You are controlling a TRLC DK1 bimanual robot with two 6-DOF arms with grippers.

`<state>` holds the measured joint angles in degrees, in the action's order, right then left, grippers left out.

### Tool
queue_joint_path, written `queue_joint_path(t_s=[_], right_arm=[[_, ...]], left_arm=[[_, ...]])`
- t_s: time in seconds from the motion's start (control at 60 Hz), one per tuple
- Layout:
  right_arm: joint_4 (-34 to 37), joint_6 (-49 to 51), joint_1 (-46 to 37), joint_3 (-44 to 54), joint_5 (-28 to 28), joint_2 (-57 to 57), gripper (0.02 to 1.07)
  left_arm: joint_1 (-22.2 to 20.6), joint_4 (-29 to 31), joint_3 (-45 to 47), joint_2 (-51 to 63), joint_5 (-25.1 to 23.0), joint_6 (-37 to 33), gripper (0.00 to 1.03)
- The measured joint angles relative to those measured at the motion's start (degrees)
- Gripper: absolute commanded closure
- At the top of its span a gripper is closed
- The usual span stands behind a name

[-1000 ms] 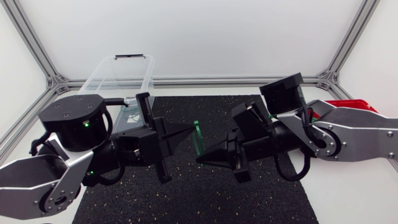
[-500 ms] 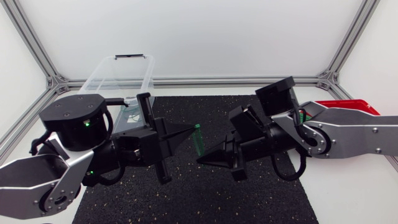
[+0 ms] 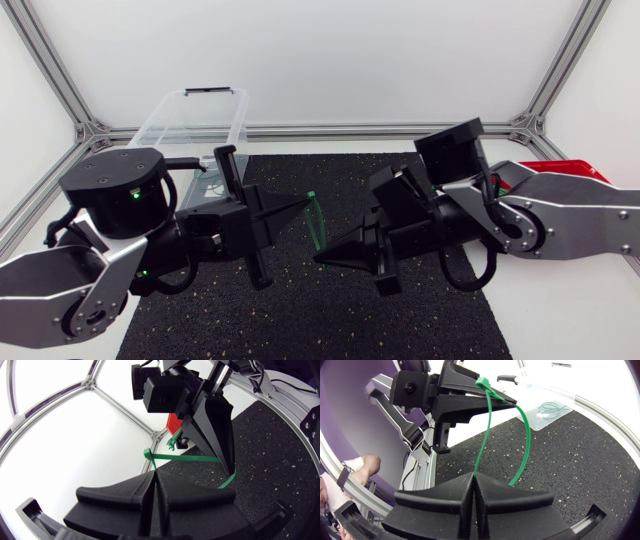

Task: Take a green cable tie from the red box, thread the tail through the head to close it, then place it in the transparent bin on the left.

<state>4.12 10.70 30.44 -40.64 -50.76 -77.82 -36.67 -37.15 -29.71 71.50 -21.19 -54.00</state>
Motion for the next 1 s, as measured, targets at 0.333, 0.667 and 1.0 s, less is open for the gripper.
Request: queue_joint_path(t_s=[0.333, 0.667, 1.0], right_arm=[[0.0, 0.07, 0.63, 0.15, -0.02, 0.26, 1.02], [0.0, 0.46, 0.63, 0.15, -0.04, 0.26, 1.02], [0.0, 1.16, 0.79, 0.26, -0.26, 0.72, 1.02]], left_arm=[[0.94, 0.02, -0.02, 0.0, -0.87, 0.0, 1.0], [0.98, 0.02, -0.02, 0.0, -0.9, 0.0, 1.0], [1.05, 0.02, -0.02, 0.0, -0.87, 0.0, 1.0]])
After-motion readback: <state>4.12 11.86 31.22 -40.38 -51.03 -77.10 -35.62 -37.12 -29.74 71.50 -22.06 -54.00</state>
